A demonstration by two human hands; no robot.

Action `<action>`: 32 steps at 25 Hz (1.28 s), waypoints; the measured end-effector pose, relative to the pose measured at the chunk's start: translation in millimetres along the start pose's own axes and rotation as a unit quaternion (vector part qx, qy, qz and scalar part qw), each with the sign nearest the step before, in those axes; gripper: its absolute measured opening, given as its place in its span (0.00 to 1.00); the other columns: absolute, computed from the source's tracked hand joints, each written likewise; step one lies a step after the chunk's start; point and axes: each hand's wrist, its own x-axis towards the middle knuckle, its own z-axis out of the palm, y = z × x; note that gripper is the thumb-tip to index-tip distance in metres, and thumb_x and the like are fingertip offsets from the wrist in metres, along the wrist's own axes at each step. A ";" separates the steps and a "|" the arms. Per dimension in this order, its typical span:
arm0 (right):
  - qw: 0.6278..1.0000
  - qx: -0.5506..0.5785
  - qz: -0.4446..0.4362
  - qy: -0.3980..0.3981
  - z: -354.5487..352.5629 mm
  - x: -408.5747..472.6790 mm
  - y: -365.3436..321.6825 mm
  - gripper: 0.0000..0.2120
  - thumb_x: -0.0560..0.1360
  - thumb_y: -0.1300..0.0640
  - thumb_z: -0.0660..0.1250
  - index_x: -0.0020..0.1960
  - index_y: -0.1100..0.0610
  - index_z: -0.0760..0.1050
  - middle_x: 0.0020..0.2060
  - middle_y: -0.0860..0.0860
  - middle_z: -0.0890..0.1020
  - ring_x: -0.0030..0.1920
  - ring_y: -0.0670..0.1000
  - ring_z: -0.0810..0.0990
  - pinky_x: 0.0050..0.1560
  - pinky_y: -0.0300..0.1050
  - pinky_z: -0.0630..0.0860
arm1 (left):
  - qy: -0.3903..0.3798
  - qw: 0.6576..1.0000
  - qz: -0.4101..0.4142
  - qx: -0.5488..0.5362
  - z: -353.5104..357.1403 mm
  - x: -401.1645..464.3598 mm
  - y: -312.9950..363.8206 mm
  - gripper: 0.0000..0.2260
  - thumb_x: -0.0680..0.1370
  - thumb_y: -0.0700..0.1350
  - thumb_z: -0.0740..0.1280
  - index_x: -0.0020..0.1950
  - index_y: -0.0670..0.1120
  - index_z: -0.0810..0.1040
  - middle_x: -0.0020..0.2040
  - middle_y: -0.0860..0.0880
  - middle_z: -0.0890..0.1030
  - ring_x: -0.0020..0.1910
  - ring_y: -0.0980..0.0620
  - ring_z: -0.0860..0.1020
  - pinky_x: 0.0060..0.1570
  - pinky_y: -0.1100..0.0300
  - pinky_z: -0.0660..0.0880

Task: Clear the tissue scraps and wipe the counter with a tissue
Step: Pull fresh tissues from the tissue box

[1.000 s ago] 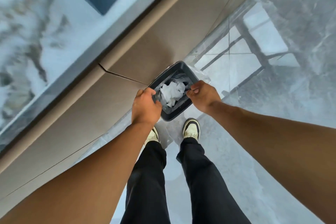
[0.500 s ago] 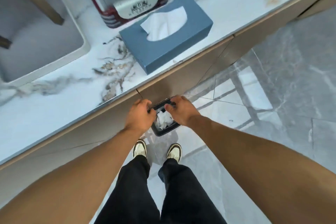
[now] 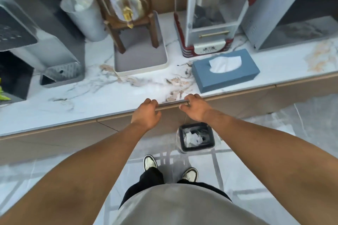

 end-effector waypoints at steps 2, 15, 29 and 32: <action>0.999 -0.019 -0.030 0.009 -4.5 6.6 -27.4 0.27 0.77 0.40 0.61 0.71 0.51 0.64 0.69 0.54 0.68 0.64 0.56 0.73 0.65 0.52 0.70 | 0.034 0.999 -0.025 -0.003 -25.5 -0.5 -18.0 0.16 0.77 0.51 0.64 0.64 0.47 0.74 0.61 0.46 0.74 0.58 0.44 0.77 0.54 0.50 0.76; 0.988 -0.054 -0.059 0.131 -62.8 7.8 -70.2 0.21 0.78 0.50 0.63 0.69 0.53 0.67 0.66 0.54 0.69 0.66 0.56 0.70 0.66 0.52 0.70 | 0.073 0.997 0.035 -0.006 -85.4 43.4 -3.9 0.18 0.76 0.53 0.64 0.64 0.48 0.74 0.63 0.48 0.74 0.60 0.47 0.76 0.54 0.51 0.77; 0.967 -0.080 0.102 0.219 -178.3 26.6 76.3 0.20 0.75 0.57 0.65 0.67 0.55 0.70 0.62 0.56 0.71 0.61 0.59 0.73 0.61 0.54 0.74 | 0.016 0.983 0.182 0.006 -49.3 138.0 169.9 0.18 0.76 0.51 0.65 0.64 0.45 0.73 0.61 0.44 0.75 0.60 0.43 0.74 0.58 0.48 0.75; 0.967 -0.075 0.103 0.219 -182.1 50.5 99.0 0.24 0.76 0.57 0.64 0.71 0.54 0.64 0.62 0.58 0.68 0.61 0.61 0.71 0.61 0.56 0.74 | 0.039 0.981 0.187 0.001 -29.3 159.8 188.0 0.20 0.76 0.50 0.65 0.65 0.44 0.73 0.61 0.44 0.74 0.62 0.42 0.72 0.59 0.48 0.74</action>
